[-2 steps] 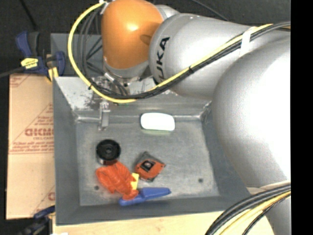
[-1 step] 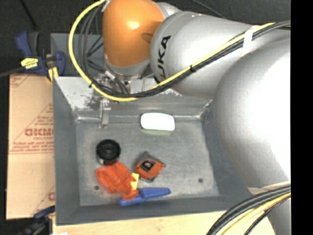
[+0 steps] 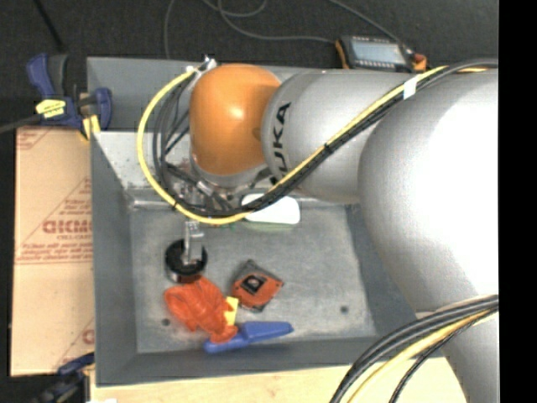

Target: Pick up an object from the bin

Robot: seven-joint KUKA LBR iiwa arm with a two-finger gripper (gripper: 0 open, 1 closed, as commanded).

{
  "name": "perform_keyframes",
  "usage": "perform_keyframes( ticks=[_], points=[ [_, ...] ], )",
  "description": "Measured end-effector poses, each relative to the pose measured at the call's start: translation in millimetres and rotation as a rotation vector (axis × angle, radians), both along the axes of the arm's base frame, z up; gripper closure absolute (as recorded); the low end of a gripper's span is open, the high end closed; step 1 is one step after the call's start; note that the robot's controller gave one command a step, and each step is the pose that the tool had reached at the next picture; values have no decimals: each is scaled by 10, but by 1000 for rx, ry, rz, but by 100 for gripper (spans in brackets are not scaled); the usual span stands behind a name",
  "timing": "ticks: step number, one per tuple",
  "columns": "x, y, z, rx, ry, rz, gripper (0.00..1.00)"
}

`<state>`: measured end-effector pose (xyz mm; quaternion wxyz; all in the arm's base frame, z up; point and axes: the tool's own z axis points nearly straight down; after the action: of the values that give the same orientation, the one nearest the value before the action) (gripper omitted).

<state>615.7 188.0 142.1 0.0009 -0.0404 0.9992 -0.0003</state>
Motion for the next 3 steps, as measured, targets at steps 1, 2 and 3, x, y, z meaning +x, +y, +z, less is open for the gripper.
perform_keyframes(
  ticks=[1,2,3],
  points=[
    [-201,-187,-119,-1,8,265,0],
    [-95,-263,-35,2,-1,305,0],
    [-196,-319,-738,2,2,208,0]
  ],
)
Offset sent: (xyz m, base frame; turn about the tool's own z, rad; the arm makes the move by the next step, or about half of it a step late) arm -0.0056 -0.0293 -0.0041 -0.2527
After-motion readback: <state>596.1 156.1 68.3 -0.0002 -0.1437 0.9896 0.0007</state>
